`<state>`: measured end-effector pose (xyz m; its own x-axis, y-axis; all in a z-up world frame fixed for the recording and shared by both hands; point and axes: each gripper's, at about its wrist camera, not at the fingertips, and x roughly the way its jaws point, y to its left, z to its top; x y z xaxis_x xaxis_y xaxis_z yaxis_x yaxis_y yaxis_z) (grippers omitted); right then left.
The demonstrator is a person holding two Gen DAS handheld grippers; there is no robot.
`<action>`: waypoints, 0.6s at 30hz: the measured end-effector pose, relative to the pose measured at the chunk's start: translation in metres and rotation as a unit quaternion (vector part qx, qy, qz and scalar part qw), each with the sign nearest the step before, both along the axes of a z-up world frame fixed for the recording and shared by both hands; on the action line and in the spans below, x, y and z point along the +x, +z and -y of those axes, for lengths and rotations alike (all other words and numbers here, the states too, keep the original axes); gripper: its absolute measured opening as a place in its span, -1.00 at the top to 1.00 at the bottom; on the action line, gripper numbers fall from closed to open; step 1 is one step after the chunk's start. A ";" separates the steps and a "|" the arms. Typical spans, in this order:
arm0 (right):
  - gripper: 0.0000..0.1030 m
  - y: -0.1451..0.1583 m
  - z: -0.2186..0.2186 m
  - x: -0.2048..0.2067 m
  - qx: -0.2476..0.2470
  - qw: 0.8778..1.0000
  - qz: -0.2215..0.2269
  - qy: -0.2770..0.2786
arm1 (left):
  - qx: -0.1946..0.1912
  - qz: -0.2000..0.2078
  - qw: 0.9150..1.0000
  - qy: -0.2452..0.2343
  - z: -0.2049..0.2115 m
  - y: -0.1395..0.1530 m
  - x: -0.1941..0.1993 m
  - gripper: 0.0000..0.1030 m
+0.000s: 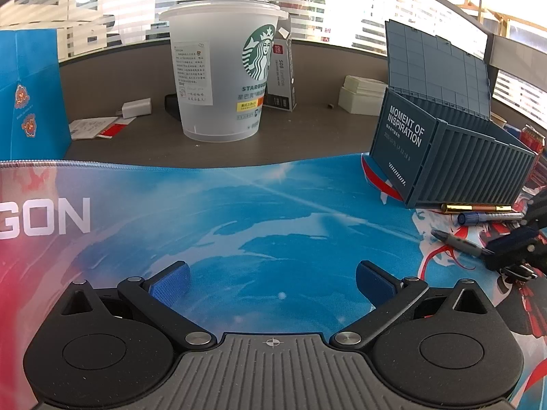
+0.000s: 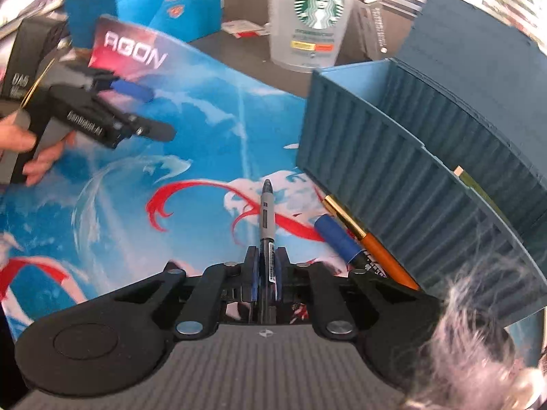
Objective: Organize rigid objects
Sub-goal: 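Grasp the black pen upright with the right tool, then lower the black pen into the teal box with the right tool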
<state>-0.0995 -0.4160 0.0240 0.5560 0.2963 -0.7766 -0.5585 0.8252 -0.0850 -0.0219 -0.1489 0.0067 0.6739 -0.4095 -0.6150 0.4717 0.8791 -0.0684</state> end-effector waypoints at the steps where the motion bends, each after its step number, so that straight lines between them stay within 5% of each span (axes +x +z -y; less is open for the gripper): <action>1: 0.82 0.000 -0.001 -0.002 -0.004 1.000 0.001 0.005 | 0.000 0.000 1.000 0.000 0.000 0.000 0.000 -1.00; 18: 0.82 0.064 0.004 -0.028 -0.050 0.998 0.039 0.024 | 0.001 0.000 1.000 0.000 0.000 0.000 0.000 -1.00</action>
<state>-0.1276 -0.4197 0.0881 0.6028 0.2475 -0.7585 -0.5862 0.7823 -0.2106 -0.0219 -0.1487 0.0069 0.6741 -0.4083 -0.6156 0.4716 0.8793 -0.0668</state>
